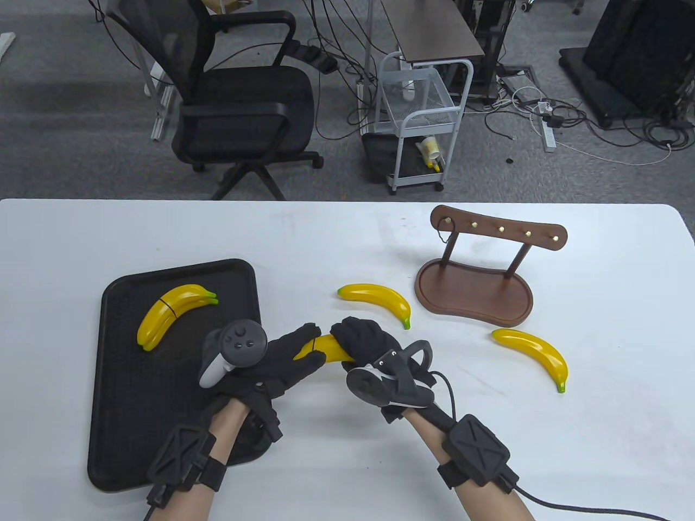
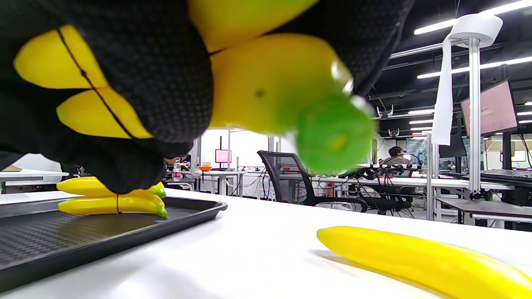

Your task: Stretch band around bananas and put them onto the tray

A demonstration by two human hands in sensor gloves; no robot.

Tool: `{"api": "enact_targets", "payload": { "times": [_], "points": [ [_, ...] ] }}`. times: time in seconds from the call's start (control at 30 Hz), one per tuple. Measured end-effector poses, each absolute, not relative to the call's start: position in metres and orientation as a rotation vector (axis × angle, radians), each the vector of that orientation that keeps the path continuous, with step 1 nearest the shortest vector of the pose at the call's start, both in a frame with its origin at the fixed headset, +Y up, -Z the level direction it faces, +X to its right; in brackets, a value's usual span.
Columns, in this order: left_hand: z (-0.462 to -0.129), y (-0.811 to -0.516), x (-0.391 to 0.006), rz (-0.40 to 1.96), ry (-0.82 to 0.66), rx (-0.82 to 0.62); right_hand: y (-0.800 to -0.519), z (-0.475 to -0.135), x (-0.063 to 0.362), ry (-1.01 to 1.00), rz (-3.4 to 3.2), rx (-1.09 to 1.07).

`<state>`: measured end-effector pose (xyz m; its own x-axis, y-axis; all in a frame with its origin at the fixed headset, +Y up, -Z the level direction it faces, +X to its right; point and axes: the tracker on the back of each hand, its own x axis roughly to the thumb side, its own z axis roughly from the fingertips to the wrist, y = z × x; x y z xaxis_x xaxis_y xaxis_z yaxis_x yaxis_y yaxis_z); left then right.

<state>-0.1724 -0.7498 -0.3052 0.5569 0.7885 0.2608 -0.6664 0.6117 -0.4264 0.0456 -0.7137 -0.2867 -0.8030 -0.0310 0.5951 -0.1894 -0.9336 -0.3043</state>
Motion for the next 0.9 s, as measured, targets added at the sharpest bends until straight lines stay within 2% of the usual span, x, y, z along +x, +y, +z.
{"api": "enact_targets", "payload": {
  "times": [0.33,0.5,0.73,0.9],
  "points": [
    [-0.305,-0.744,-0.175,0.901,-0.459,-0.273,-0.709,-0.292,0.055,-0.386,2.734,0.966],
    [-0.303,-0.732,-0.176,0.861,-0.474,-0.205,-0.705,-0.299,0.066,-0.249,2.588,0.903],
    [-0.3,-0.721,-0.174,0.803,-0.497,-0.159,-0.713,-0.315,0.084,0.01,2.367,0.804],
    [-0.299,-0.719,-0.174,0.787,-0.508,-0.138,-0.719,-0.32,0.089,0.087,2.26,0.758]
  ]
}}
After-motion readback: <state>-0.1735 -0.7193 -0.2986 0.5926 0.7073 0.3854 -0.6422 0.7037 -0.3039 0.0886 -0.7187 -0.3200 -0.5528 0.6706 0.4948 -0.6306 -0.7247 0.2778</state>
